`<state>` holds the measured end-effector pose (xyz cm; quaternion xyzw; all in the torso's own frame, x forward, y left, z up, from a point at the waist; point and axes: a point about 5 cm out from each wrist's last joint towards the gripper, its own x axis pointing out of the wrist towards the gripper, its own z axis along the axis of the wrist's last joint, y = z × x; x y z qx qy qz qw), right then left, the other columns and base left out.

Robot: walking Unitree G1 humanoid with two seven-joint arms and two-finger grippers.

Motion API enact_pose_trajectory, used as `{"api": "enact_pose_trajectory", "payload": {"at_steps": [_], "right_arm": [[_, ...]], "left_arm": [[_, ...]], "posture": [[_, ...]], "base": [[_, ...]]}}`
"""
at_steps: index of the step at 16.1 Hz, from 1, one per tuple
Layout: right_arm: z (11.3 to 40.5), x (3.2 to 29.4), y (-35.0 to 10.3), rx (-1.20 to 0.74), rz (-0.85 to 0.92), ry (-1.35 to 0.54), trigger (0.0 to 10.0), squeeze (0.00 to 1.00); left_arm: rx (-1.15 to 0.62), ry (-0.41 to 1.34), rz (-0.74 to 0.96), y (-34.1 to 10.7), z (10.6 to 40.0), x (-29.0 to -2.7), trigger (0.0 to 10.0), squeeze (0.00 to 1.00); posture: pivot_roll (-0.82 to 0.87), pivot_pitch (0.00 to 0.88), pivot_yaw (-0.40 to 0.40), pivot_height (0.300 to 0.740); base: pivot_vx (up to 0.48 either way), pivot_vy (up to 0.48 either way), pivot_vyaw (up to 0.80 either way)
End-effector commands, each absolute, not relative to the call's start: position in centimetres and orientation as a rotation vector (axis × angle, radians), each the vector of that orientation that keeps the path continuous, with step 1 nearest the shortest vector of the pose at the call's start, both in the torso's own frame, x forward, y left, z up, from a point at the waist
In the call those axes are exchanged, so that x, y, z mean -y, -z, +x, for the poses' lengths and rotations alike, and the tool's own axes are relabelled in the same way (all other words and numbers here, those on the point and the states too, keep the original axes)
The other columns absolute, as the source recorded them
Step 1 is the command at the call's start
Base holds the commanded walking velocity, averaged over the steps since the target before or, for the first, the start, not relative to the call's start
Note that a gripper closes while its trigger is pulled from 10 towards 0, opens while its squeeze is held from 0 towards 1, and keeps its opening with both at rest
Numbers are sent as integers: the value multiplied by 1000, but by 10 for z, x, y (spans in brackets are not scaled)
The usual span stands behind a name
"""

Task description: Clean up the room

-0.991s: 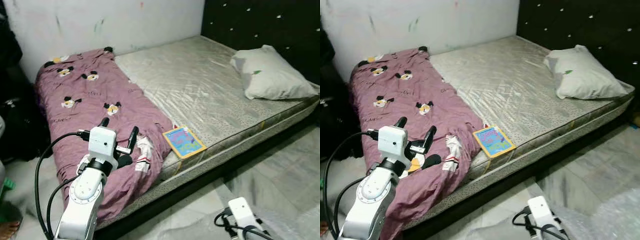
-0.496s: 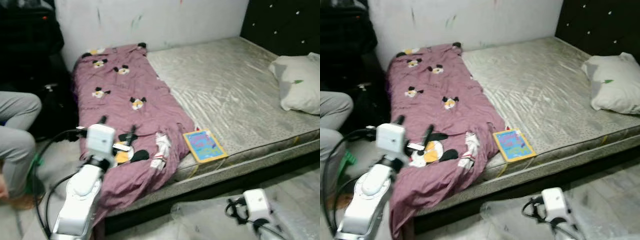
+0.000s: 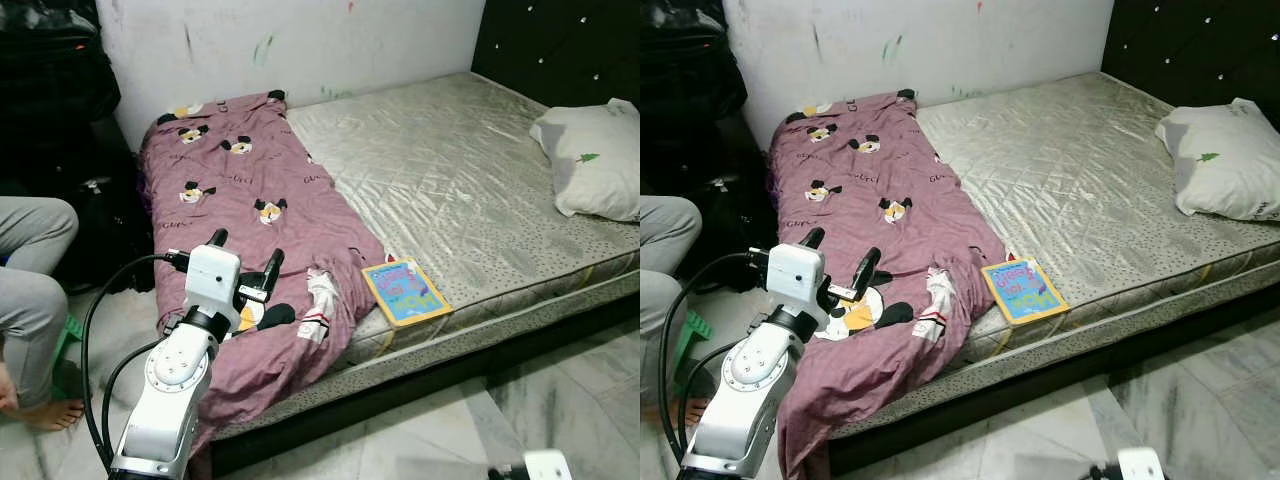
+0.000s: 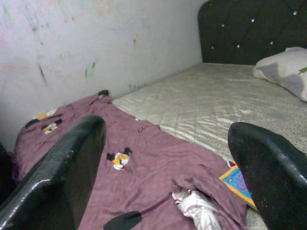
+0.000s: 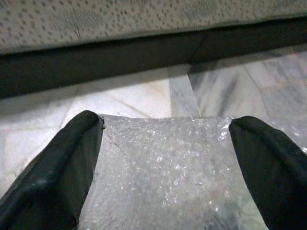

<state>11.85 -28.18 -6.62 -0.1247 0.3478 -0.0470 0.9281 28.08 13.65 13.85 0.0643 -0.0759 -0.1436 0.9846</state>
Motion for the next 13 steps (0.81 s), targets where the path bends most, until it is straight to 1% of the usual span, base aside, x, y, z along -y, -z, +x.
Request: {"api": "enact_pose_trajectory", "payload": {"at_steps": [1, 2, 3, 5, 6, 7, 10, 12, 13], "right_arm": [[109, 280, 70, -739, -258, 99, 10000, 0], [111, 274, 70, -707, -274, 79, 10000, 0], [117, 274, 64, -650, -316, 37, 10000, 0], [129, 276, 54, -558, -349, 24, 10000, 0], [145, 272, 45, -463, -346, 24, 10000, 0], [155, 264, 42, -418, -335, 14, 10000, 0], [161, 246, 41, -356, -342, -50, 10000, 0], [184, 232, 13, -135, -340, -93, 10000, 0], [208, 229, -26, 17, -343, -118, 10000, 0]], "left_arm": [[162, 300, 141, -141, 284, -137, 10000, 0], [163, 315, 140, -141, 286, -135, 10000, 0], [165, 315, 137, -141, 286, -135, 10000, 0], [172, 314, 137, -142, 287, -135, 10000, 0], [188, 307, 143, -143, 287, -135, 10000, 0], [192, 305, 143, -143, 288, -135, 10000, 0], [200, 295, 122, -144, 288, -136, 10000, 0], [199, 293, 117, -143, 288, -136, 10000, 0], [199, 295, 115, -143, 288, -135, 10000, 0]], "posture": [[-151, 0, 60, 740], [-158, 0, 61, 740], [-158, 0, 61, 740], [-164, 0, 62, 740], [-164, 0, 61, 740], [-158, 0, 59, 740], [-149, 0, 52, 740], [-148, 0, 50, 740], [-148, 0, 50, 740]], "base": [[0, 0, 0], [0, 0, 0], [0, 0, 0], [0, 0, 0], [0, 0, 0], [0, 0, 0], [0, 0, 0], [0, 0, 0], [0, 307, 0]]}}
